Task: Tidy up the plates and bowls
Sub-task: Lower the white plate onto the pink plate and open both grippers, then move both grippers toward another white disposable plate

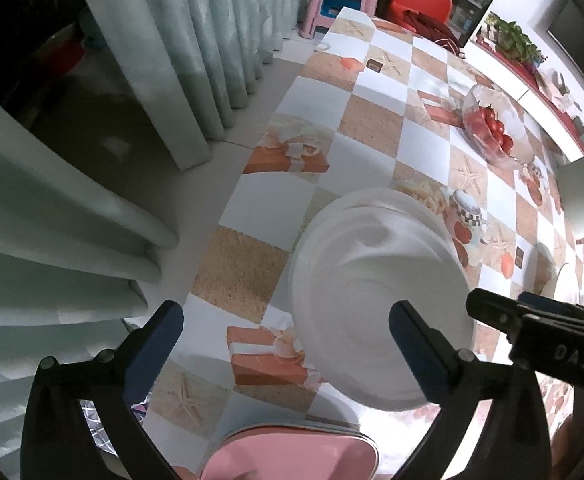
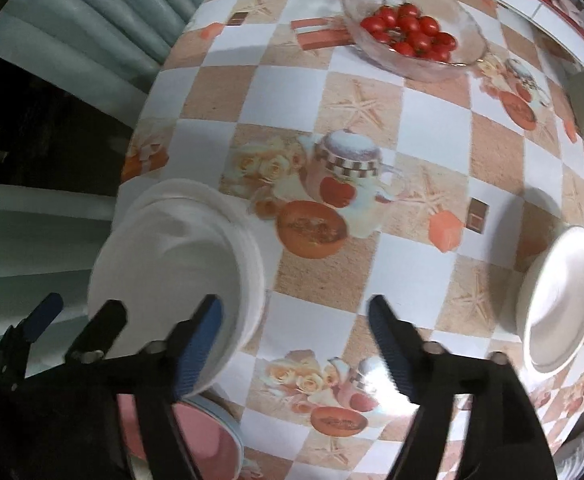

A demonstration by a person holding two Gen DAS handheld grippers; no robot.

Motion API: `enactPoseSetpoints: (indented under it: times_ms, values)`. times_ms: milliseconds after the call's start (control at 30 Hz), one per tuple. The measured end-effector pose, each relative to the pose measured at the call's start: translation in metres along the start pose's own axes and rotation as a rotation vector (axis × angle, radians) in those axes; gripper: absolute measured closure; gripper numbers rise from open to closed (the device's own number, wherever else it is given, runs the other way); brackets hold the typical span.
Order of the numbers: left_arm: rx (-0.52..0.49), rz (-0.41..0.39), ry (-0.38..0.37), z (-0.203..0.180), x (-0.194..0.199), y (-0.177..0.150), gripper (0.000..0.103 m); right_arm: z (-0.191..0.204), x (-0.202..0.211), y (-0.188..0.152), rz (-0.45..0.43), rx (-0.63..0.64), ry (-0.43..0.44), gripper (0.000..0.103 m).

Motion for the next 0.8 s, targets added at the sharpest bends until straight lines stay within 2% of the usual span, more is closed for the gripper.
enactPoseSetpoints:
  times_ms: [667,700,767,800]
  values:
    - [-0.052,-0.010,-0.008,-0.013,0.034,-0.022,0.000,-0.007,0.036,-0.027,0.005,-0.015,0.020,0.018]
    - [-0.051,-0.007,-0.013,-0.014,0.036,-0.025,0.000,-0.008,0.037,-0.029,0.005,-0.013,0.018,0.016]
    - [-0.048,-0.003,-0.032,-0.014,0.039,-0.028,0.000,-0.012,0.037,-0.032,-0.005,-0.006,-0.020,0.002]
    - [-0.057,0.005,-0.032,-0.016,0.041,-0.031,0.000,-0.015,0.038,-0.034,-0.002,-0.007,-0.007,0.000]
Point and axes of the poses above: each gripper's, at about its wrist camera, not at the fingertips, and x roughly against the way its jaws point, z to its left, y to its top, the point moved 3 cm from there along -x, roughly the way its jaws point, and after that the axes turned 12 degrees about -z, right-handed, at the moved point
